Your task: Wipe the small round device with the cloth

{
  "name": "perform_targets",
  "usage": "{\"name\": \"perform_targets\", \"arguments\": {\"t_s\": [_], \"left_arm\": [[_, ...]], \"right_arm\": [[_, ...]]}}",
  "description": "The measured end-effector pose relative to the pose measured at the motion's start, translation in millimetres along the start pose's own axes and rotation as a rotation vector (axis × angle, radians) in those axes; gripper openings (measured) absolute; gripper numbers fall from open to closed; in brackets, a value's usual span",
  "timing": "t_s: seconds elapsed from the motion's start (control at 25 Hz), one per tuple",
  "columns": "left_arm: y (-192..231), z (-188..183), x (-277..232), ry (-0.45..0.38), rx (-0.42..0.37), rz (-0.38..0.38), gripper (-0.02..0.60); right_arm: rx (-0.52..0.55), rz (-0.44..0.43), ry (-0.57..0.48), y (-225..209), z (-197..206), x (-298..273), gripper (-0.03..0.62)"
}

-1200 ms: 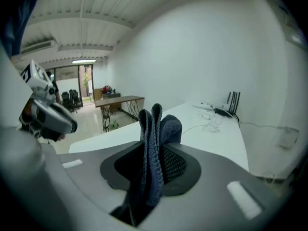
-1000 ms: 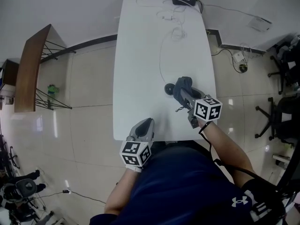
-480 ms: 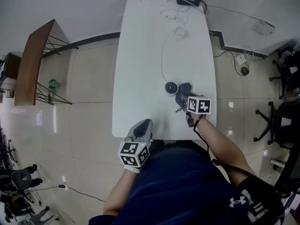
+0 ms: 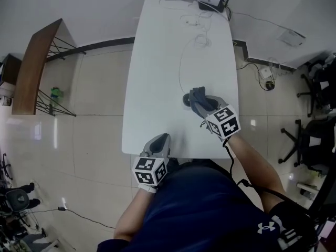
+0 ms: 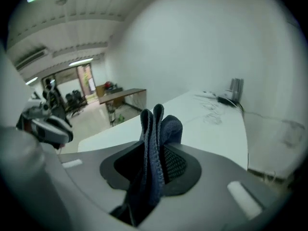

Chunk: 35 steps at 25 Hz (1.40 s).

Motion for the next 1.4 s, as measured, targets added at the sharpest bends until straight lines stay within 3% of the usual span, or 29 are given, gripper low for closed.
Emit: {"name": "perform_targets", "arguments": {"t_s": [0.12,0.2,0.36,0.64,0.76,0.96,1.08,1.24,1.4], "left_arm": [[-2,-2,1,-0.001,-0.004,0.000,0.023],[-1,-3,5,-0.006,0.002,-0.008,0.023],[7,-2,14,-0.015,0.025,-0.038,0.023],[10,10,18,-0.006,0.085,-0.041,0.021],[13,12,22,-0.005,0.087,-0.054,0.021],[10,12,21,0.005,0.062,-0.066,0.021],[8,6,18,0.002,0.003,-0.067,0.021],[13,-17,-1,-0.031,-0.214,-0.075,0.031],[9,-51,-46,0.003,-0.386,-0.007,0.080]], "right_arm": [[0.283,0.042,0.089,24,-22,-6,0.097],[0.307,0.068,0.104,22,-24,-7,0.097],[0.068,0.004,0.095,-14,-15,-10,0.097],[-0.304,-0.136,0.220,-68,20,-32,0.097],[-0.360,-0.170,0.245,-75,38,-49,0.097],[-0.344,-0.152,0.323,-69,66,-80,0.097],[-0.331,-0.097,0.315,-68,68,-75,0.097],[-0.237,0.019,0.179,-70,34,-36,0.097],[-0.073,0.059,0.113,-51,-8,-11,0.097]]}}
Point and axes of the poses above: the fingertips, and each gripper's own axes: x backward along the fingers, y to its left, z out of its underside, the point moved 10 cm from there along x, backward along the fingers, and after that the axes turned 11 degrees about y, right-handed, at the moved point
